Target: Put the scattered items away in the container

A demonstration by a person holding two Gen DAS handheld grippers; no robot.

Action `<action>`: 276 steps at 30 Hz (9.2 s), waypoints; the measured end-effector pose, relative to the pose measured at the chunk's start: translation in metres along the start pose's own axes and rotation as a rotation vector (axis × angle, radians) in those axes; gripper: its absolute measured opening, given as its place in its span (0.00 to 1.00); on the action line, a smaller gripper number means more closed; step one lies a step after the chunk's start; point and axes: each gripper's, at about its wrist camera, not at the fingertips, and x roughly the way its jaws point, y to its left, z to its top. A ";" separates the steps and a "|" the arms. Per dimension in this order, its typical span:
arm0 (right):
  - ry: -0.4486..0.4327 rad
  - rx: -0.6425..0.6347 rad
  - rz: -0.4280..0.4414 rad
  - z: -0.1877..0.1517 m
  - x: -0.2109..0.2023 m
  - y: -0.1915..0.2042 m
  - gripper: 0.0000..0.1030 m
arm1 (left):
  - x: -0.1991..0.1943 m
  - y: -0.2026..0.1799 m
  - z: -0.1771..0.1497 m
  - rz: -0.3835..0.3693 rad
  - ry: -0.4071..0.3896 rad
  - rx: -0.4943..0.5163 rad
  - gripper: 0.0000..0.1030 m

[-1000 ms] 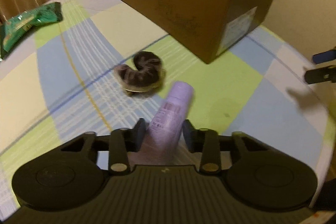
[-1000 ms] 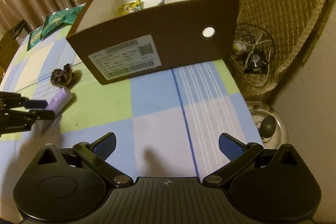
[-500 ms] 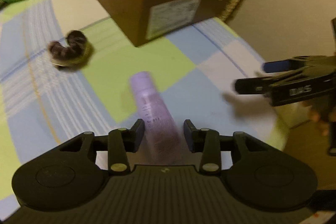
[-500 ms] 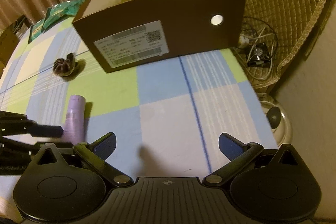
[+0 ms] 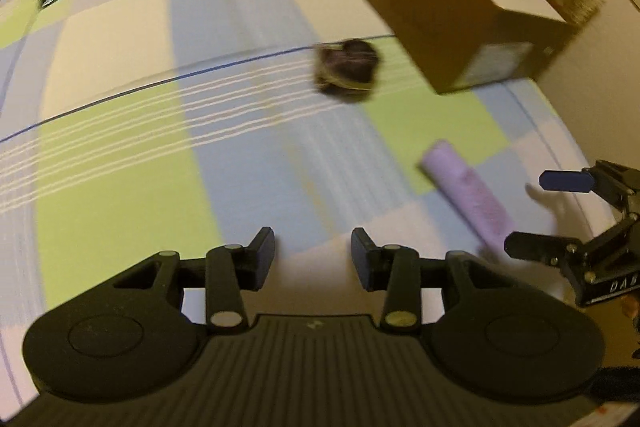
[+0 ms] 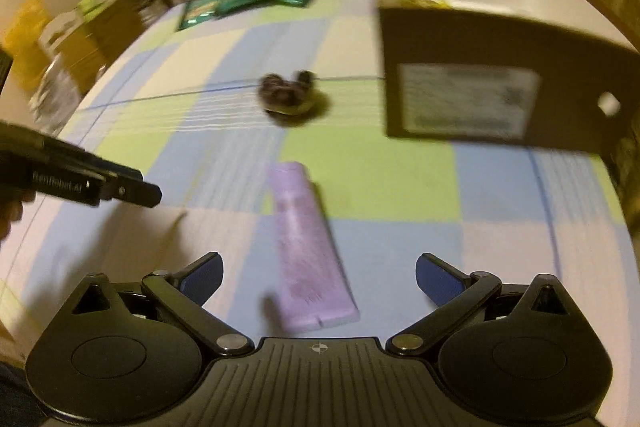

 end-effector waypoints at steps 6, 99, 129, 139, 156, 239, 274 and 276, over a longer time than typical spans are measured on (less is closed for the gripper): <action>-0.020 -0.119 -0.007 0.009 0.034 0.010 0.65 | -0.004 0.022 -0.005 0.040 -0.003 -0.042 0.35; -0.278 -0.001 -0.115 0.040 -0.111 -0.107 0.28 | -0.003 -0.160 0.089 -0.155 -0.230 0.275 0.26; -0.279 -0.062 -0.137 0.190 -0.042 -0.193 0.28 | 0.047 -0.163 0.242 -0.115 -0.305 0.225 0.26; -0.184 -0.101 -0.176 0.210 0.002 -0.211 0.28 | 0.087 -0.157 0.267 -0.073 -0.246 0.203 0.26; -0.092 -0.174 -0.191 0.216 0.034 -0.220 0.28 | 0.119 -0.157 0.273 -0.060 -0.189 0.197 0.26; -0.220 0.036 -0.156 0.153 -0.053 -0.167 0.98 | 0.001 -0.151 0.202 0.153 -0.351 0.054 0.97; -0.219 0.082 -0.121 0.086 -0.116 -0.116 0.98 | -0.067 -0.167 0.089 0.218 -0.307 -0.001 0.97; -0.224 0.068 -0.122 0.083 -0.118 -0.112 0.98 | -0.069 -0.168 0.084 0.223 -0.302 0.001 0.97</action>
